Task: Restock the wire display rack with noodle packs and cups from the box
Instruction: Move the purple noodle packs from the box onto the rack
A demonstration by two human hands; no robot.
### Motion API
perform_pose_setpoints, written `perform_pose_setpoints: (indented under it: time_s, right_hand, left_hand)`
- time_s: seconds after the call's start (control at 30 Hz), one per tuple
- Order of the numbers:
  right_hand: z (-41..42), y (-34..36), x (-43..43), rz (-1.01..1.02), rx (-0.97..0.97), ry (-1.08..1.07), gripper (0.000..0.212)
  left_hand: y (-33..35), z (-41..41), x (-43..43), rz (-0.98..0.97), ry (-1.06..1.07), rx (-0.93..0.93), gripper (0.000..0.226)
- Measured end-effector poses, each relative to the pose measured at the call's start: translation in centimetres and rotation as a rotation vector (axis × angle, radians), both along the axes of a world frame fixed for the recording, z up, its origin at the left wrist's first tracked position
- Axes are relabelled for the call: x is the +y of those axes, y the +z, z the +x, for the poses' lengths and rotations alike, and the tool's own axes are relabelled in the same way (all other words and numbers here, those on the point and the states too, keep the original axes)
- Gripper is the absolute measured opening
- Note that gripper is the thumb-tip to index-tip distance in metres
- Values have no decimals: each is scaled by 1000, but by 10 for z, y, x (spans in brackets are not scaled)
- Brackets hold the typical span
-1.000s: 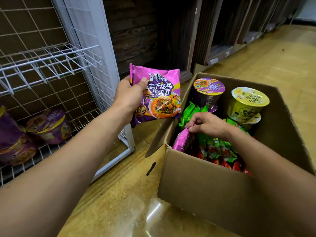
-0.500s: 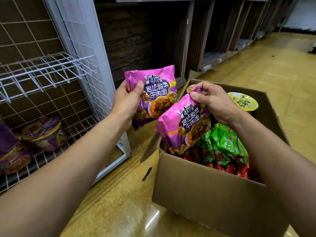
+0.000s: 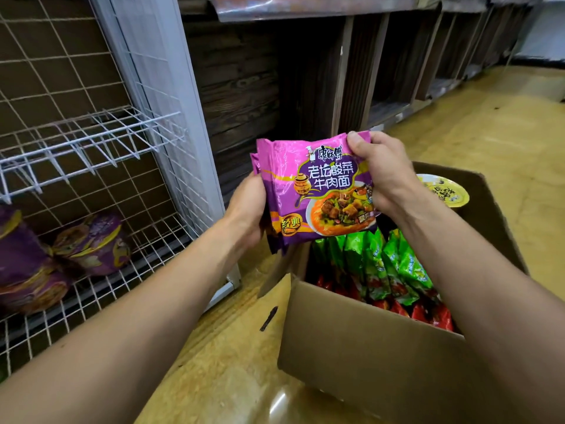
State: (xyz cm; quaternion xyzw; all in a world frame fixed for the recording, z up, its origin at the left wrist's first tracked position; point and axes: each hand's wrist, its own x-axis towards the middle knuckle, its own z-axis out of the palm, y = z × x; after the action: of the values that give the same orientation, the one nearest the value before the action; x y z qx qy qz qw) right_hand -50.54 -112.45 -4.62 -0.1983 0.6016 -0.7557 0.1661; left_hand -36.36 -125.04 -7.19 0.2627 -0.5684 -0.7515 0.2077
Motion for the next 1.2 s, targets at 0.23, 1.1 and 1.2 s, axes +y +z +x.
perform_pose_setpoints:
  time_s: [0.23, 1.1, 1.2]
  right_hand:
    - [7, 1, -6, 94, -69, -2, 6]
    - [9, 3, -14, 70, -225, -37, 19]
    - [14, -1, -18, 113, -164, 92, 19]
  left_hand:
    - [4, 8, 2, -14, -7, -26, 38]
    - [1, 2, -13, -154, 85, -35, 42]
    - [2, 4, -18, -119, 127, -33, 38]
